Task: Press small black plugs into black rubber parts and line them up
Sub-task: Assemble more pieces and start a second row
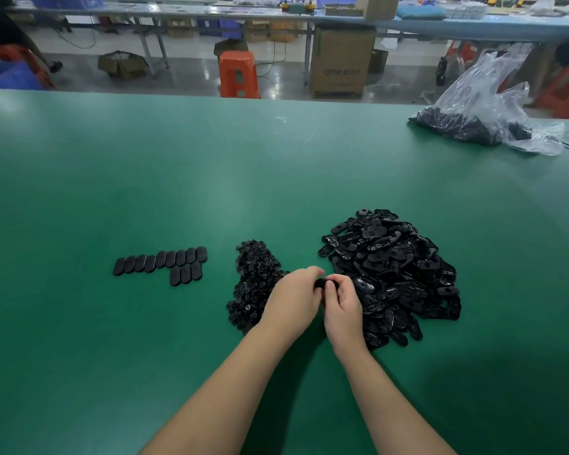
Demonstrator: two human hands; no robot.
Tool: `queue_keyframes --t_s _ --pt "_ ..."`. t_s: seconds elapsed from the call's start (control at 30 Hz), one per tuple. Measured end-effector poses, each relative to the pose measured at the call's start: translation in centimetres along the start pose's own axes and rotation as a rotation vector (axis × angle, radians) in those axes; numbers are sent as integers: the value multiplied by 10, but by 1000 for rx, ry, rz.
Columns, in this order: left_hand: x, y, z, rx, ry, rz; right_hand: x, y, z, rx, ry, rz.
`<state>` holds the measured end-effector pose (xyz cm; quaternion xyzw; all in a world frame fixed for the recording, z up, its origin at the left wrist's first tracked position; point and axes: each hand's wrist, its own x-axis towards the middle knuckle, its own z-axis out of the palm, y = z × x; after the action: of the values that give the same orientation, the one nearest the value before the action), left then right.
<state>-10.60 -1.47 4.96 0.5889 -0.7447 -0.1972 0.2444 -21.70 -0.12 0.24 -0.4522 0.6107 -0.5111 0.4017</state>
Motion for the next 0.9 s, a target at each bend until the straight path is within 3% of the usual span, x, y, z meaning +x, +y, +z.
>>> queue_keyframes --t_s 0.13,0.2,0.5,0.6,0.9 --pt "-8 -13 -6 205 86 115 -2 -3 0 66 -33 16" --pt "-13 -23 -15 208 187 87 -2 -4 0 77 -37 3" --pt "-61 -150 -88 129 572 -603 -6 -9 -1 -2 -61 4" --pt "-80 -182 -101 143 578 -747 -7 -8 -1 -18 -61 6" --pt "-73 -193 -107 252 446 -748 -8 -8 0 -56 -55 -1"
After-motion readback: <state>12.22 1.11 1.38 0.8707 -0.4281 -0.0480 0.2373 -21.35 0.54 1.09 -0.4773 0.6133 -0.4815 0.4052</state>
